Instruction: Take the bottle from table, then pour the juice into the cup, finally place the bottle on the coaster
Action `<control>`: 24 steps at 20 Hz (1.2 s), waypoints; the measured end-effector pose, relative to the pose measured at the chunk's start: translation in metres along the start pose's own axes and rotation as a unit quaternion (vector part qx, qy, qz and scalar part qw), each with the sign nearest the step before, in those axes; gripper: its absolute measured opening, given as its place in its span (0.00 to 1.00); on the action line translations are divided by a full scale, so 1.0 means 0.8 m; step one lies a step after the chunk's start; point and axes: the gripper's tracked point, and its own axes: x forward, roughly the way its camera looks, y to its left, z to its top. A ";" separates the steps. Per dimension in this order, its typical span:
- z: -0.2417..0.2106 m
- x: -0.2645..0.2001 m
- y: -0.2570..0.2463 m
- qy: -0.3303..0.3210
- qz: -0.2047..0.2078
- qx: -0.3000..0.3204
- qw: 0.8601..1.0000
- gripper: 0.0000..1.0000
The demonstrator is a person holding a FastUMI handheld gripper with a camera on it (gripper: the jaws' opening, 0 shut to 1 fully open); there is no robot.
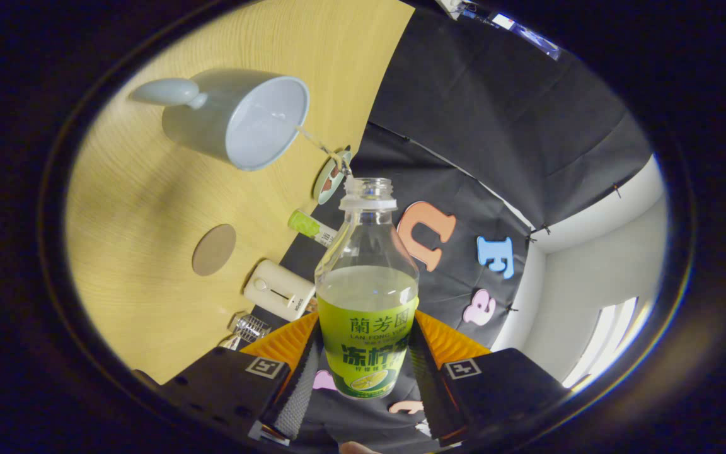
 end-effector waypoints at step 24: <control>0.002 -0.005 -0.033 0.000 -0.029 -0.039 0.999 0.78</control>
